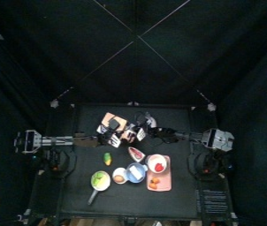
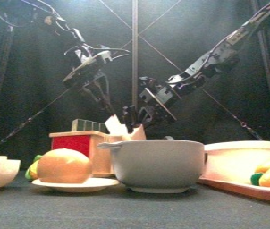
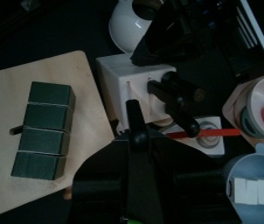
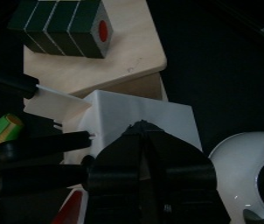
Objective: Put cleaver back in holder
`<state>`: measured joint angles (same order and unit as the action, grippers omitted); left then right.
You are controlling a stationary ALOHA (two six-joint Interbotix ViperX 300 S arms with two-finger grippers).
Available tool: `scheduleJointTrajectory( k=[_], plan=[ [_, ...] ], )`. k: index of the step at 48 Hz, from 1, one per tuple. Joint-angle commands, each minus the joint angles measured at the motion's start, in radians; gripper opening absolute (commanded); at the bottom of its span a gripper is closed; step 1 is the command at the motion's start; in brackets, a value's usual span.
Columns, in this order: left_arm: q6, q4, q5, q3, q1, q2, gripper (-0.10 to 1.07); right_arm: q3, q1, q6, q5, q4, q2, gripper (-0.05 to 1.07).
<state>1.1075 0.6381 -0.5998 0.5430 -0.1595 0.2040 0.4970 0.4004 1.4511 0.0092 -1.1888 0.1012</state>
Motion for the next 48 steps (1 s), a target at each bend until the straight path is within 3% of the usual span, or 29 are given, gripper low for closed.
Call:
scheduleJointTrajectory(
  k=[1,30,48],
  plan=[
    [0.002,0.015,0.008,-0.034,-0.006,0.005,0.63,-0.017,0.000,-0.002,-0.003,0.000,-0.015,0.37],
    [0.005,0.071,0.008,-0.021,0.000,0.054,0.67,0.014,0.005,-0.002,0.009,-0.005,-0.040,0.37],
    [0.003,0.095,0.041,0.055,0.005,0.150,0.67,0.064,0.006,-0.002,0.021,-0.005,-0.104,0.37]
  ],
)
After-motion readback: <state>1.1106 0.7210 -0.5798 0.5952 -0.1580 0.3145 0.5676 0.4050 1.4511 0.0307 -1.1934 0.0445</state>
